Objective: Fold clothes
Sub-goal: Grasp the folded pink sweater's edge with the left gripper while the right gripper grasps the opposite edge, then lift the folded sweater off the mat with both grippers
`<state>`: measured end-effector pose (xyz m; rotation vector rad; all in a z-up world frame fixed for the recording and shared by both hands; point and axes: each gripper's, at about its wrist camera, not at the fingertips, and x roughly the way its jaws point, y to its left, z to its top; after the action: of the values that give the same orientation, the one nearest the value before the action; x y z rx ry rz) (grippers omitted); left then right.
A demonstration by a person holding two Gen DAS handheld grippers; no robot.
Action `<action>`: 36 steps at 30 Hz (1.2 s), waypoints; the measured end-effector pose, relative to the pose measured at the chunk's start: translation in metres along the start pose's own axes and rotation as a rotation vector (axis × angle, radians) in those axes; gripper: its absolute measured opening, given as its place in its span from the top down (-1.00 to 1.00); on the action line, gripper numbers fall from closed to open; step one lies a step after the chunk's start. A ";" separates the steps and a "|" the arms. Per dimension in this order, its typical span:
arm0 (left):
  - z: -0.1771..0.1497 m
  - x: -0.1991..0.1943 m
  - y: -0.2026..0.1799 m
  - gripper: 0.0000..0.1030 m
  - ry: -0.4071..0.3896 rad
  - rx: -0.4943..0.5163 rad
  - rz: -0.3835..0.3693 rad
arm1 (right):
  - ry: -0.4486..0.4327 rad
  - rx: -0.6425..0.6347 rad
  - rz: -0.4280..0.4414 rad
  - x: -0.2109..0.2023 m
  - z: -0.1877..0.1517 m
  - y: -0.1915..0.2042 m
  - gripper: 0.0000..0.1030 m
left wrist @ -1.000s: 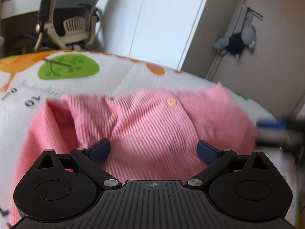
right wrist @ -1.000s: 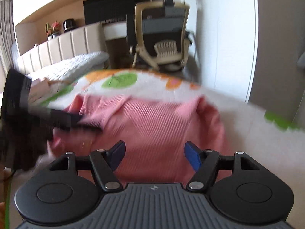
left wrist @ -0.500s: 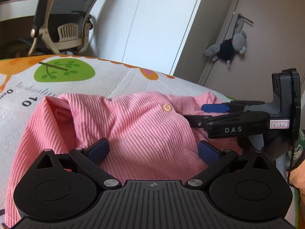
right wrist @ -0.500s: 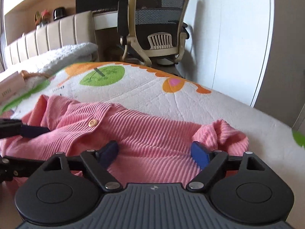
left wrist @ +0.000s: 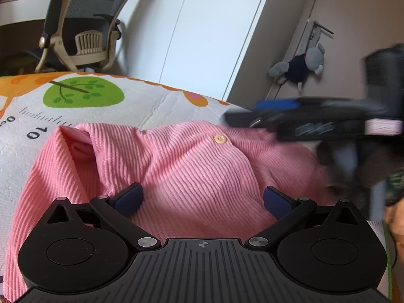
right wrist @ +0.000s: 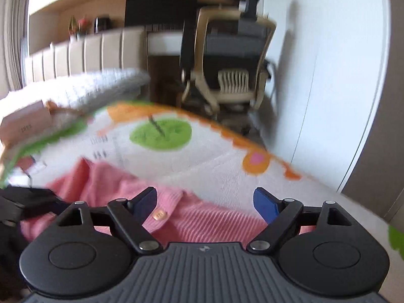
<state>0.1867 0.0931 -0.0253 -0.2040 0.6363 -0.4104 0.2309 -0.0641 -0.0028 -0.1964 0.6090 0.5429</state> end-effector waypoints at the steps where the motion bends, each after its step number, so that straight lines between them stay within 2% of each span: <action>1: 0.000 -0.002 0.001 -1.00 -0.002 -0.006 -0.007 | 0.032 -0.004 0.004 0.012 -0.002 -0.001 -0.66; 2: -0.001 -0.004 0.003 -1.00 -0.005 -0.014 -0.016 | 0.024 0.013 0.007 0.016 -0.006 -0.003 -0.78; 3: -0.001 -0.010 0.005 -1.00 -0.009 -0.022 -0.025 | 0.019 0.033 0.004 0.014 -0.007 -0.006 -0.80; 5: 0.000 -0.027 0.011 -1.00 -0.021 -0.034 -0.043 | 0.006 0.042 -0.015 0.001 -0.009 -0.008 -0.80; 7: 0.004 -0.052 0.021 -1.00 -0.073 -0.077 -0.047 | -0.022 0.005 -0.053 -0.021 -0.011 -0.005 -0.80; 9: 0.010 -0.074 0.035 -1.00 -0.145 -0.098 0.002 | -0.052 -0.019 -0.034 -0.047 -0.018 -0.003 -0.80; 11: 0.015 -0.085 0.049 -1.00 -0.178 -0.089 0.097 | -0.045 -0.025 0.000 -0.062 -0.027 0.001 -0.80; 12: 0.017 -0.085 0.056 -1.00 -0.175 -0.091 0.145 | -0.020 -0.042 -0.008 -0.061 -0.034 0.003 -0.80; 14: 0.016 -0.075 0.065 -1.00 -0.131 -0.100 0.180 | 0.038 -0.082 -0.036 -0.055 -0.049 0.008 -0.80; 17: 0.012 -0.056 0.077 -0.99 -0.060 -0.108 0.205 | 0.033 -0.146 -0.099 -0.053 -0.060 0.020 -0.82; 18: 0.010 -0.050 0.080 -0.97 -0.041 -0.110 0.209 | 0.013 -0.162 -0.094 -0.058 -0.058 0.026 -0.82; 19: 0.009 -0.046 0.082 -0.85 -0.031 -0.112 0.210 | -0.010 -0.178 -0.083 -0.064 -0.055 0.033 -0.82; 20: 0.009 -0.044 0.082 -0.47 -0.027 -0.113 0.217 | -0.034 -0.193 -0.073 -0.070 -0.053 0.039 -0.82; 21: 0.010 -0.043 0.082 -0.17 -0.021 -0.117 0.219 | -0.058 -0.208 -0.051 -0.077 -0.049 0.047 -0.82; 22: 0.012 -0.042 0.081 0.37 -0.011 -0.127 0.212 | -0.082 -0.222 -0.026 -0.085 -0.046 0.056 -0.82; 23: 0.014 -0.043 0.082 0.75 -0.004 -0.162 0.182 | -0.087 -0.242 -0.020 -0.082 -0.045 0.065 -0.82; 26: 0.018 -0.053 0.084 0.80 0.006 -0.333 0.020 | -0.092 -0.306 -0.015 -0.069 -0.046 0.094 -0.82; 28: 0.025 -0.062 0.081 0.80 -0.005 -0.412 -0.069 | -0.096 -0.348 -0.012 -0.060 -0.046 0.113 -0.82; 32: 0.037 -0.072 0.070 0.80 -0.025 -0.457 -0.115 | -0.102 -0.434 -0.005 -0.042 -0.047 0.151 -0.82; 36: 0.040 -0.066 0.068 0.80 -0.024 -0.509 -0.130 | -0.109 -0.519 0.001 -0.024 -0.048 0.189 -0.82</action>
<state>0.1838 0.1856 0.0201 -0.7363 0.6982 -0.3642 0.0892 0.0689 -0.0306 -0.6518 0.3524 0.7017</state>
